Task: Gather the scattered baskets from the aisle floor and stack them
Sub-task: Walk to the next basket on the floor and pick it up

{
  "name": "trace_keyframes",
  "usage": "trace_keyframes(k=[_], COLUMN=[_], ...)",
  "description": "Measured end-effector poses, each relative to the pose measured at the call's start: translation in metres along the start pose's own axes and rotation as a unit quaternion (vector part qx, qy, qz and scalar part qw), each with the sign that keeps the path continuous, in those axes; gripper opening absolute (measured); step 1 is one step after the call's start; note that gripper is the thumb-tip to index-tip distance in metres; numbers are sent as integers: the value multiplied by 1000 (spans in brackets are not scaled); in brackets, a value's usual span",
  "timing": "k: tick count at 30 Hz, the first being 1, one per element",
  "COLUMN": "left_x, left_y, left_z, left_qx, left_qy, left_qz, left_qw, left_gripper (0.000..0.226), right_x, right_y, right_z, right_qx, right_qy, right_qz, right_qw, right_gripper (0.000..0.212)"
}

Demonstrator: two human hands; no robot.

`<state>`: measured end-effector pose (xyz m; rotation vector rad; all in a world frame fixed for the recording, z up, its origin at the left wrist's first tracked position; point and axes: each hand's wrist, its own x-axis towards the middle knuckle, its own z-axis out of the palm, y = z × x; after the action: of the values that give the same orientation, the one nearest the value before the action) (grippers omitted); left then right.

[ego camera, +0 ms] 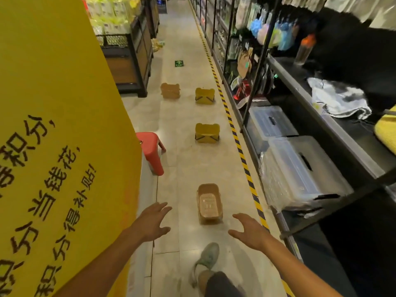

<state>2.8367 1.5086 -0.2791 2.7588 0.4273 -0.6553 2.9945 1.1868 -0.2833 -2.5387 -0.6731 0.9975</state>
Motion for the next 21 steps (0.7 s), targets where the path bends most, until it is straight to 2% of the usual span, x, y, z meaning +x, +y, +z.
trace_keyframes(k=[10,13,17,21], left_x=[194,247,314,386], left_y=[-14,-13,-5,-1], left_z=[-109,-135,-152,-158], left_qx=[110,135,161,189], left_qy=[-74,-94,-127,-181], left_qz=[61,91,148,201], left_qw=[989,982,968,944], left_gripper=[78,79,80,82], right_x=[162,189,209,225], right_y=[-6,0,10,15], right_z=[-73,-89,-91,-76], right_qx=[41,56,120,183], right_qy=[-14,-11,5,16], right_qz=[85,124,191,274], right_qw=[995,991,974,944], right_gripper=[69,78,84,81])
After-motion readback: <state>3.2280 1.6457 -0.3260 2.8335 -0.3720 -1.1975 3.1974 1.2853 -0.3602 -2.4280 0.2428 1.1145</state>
